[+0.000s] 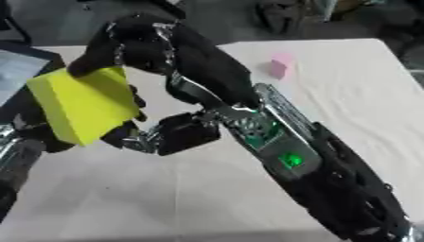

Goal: Pick up the objects with one hand, pass them to the other hand, and then place them into the box on the other side of the table.

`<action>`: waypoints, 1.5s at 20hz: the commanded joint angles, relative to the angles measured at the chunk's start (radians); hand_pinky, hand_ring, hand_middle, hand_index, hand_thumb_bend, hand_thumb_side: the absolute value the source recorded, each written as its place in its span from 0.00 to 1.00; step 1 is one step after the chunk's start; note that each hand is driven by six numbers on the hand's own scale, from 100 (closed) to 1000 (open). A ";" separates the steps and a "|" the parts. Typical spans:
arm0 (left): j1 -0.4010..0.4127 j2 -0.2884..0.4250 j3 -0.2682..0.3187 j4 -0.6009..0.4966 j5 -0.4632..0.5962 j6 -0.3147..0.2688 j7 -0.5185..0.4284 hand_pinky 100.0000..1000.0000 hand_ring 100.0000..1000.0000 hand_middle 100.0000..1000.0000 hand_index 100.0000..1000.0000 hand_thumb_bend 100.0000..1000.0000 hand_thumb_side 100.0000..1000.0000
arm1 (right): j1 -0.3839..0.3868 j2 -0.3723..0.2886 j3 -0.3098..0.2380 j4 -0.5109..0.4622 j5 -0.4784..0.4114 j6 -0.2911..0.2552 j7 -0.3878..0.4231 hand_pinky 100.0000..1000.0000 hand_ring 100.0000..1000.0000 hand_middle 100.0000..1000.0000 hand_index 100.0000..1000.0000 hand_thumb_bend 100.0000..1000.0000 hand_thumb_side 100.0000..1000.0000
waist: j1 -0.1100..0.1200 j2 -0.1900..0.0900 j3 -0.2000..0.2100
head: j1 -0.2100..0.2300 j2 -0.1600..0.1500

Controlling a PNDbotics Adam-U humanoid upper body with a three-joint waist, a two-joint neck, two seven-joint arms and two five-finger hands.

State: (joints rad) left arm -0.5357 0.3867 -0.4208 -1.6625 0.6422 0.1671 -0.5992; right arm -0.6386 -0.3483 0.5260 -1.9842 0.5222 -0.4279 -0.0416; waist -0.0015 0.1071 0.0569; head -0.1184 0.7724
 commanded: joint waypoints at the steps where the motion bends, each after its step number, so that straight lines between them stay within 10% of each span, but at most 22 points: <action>1: -0.008 0.011 -0.001 -0.024 0.005 -0.007 -0.010 0.68 0.74 0.73 0.85 0.73 0.50 | -0.010 -0.017 -0.002 -0.016 -0.008 -0.001 -0.002 0.72 0.64 0.53 0.68 0.04 0.01 | 0.001 -0.008 0.001 | -0.006 -0.002; 30: -0.018 0.028 -0.032 -0.033 0.025 0.013 -0.036 0.70 0.76 0.75 0.86 0.68 0.52 | 0.002 -0.025 0.011 -0.016 0.027 0.013 -0.053 0.71 0.62 0.52 0.66 0.04 0.01 | 0.003 -0.007 0.005 | -0.013 -0.002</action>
State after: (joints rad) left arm -0.5284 0.3979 -0.4513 -1.6659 0.6614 0.1766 -0.6324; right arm -0.6245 -0.3638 0.5360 -1.9845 0.5418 -0.4141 -0.0928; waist -0.0014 0.1099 0.0612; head -0.1290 0.7724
